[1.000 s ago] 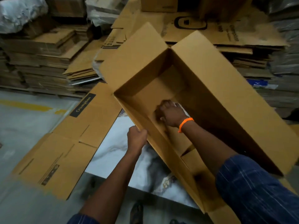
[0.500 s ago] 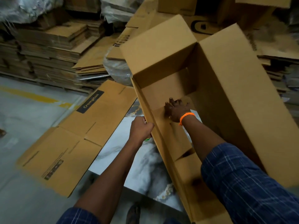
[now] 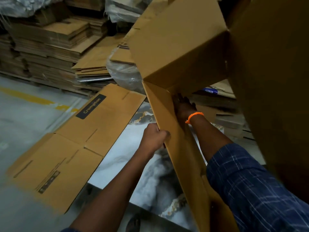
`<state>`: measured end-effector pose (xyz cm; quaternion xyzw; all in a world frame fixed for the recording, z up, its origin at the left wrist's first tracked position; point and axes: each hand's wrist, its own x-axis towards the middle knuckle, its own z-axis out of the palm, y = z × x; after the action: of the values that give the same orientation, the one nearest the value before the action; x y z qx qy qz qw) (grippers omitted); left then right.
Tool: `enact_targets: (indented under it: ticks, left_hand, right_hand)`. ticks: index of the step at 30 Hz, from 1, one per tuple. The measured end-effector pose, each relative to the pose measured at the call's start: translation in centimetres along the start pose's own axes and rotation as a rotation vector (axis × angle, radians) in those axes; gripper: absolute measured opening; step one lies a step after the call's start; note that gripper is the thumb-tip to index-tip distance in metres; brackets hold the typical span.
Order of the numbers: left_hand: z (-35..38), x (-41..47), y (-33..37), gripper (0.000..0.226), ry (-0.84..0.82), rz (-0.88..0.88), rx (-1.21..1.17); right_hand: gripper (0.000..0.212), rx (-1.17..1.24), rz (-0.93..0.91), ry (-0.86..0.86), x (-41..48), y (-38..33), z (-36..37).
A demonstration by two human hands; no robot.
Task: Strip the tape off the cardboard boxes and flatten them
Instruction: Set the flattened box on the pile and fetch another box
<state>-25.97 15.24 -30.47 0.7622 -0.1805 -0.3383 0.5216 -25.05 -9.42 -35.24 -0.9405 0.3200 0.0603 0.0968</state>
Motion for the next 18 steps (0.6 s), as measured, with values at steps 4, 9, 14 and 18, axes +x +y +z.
enact_targets:
  ticks: [4, 9, 14, 18]
  left_hand:
    - [0.8, -0.1, -0.7, 0.018, -0.049, 0.011, 0.126]
    - [1.9, 1.5, -0.8, 0.028, 0.0, 0.005, 0.154]
    - [0.7, 4.4, -2.0, 0.017, 0.029, -0.031, 0.154]
    - [-0.8, 6.4, -4.5, 0.03, 0.009, -0.066, 0.1]
  right_hand:
    - [0.099, 0.07, 0.173, -0.193, 8.8, 10.8, 6.1]
    - [0.096, 0.08, 0.005, 0.024, 1.1, 2.7, 0.2]
    - [0.083, 0.095, -0.067, 0.054, -6.9, -0.2, 0.8]
    - [0.073, 0.097, -0.132, 0.568, -12.6, -0.9, -1.3]
